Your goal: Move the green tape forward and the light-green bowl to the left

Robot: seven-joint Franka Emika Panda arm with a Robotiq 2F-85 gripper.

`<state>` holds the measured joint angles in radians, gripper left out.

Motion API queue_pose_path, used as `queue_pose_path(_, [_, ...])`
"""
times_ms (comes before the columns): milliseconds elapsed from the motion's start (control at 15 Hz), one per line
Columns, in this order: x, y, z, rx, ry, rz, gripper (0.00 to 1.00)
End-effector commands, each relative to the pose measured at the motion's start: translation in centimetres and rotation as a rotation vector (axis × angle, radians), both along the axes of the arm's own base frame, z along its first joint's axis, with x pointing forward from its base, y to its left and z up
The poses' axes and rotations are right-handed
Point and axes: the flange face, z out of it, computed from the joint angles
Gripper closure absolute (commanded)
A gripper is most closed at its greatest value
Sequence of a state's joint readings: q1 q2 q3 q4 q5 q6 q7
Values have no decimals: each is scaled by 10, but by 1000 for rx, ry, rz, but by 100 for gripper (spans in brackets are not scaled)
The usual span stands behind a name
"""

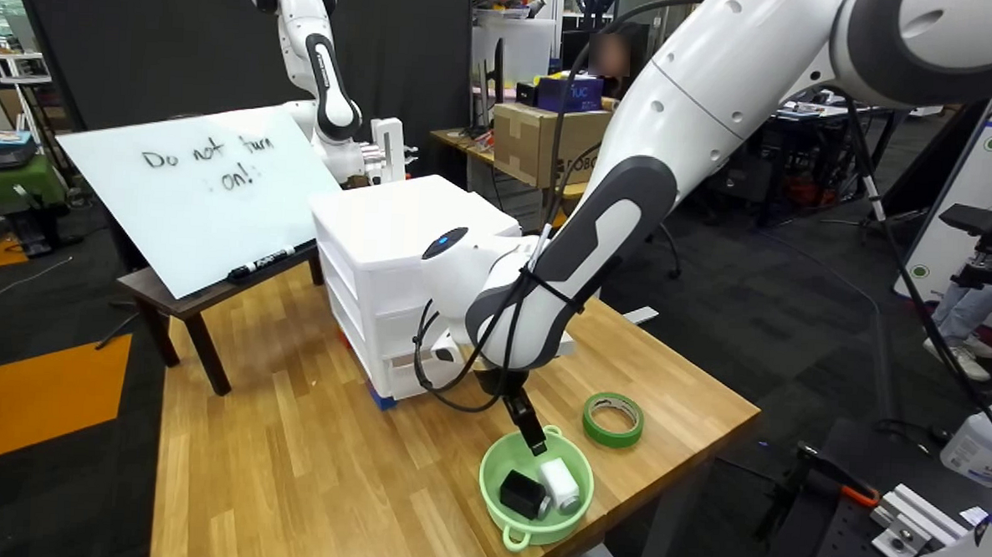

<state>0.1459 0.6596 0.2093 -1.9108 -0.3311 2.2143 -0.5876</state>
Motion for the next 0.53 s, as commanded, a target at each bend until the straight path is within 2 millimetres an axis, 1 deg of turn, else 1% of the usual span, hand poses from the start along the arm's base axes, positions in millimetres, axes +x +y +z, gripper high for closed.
queue_pose_path(0, [6, 2, -1, -17, 16, 52, 26])
queue_pose_path(467, [7, -1, 0, -7, 17, 72, 75])
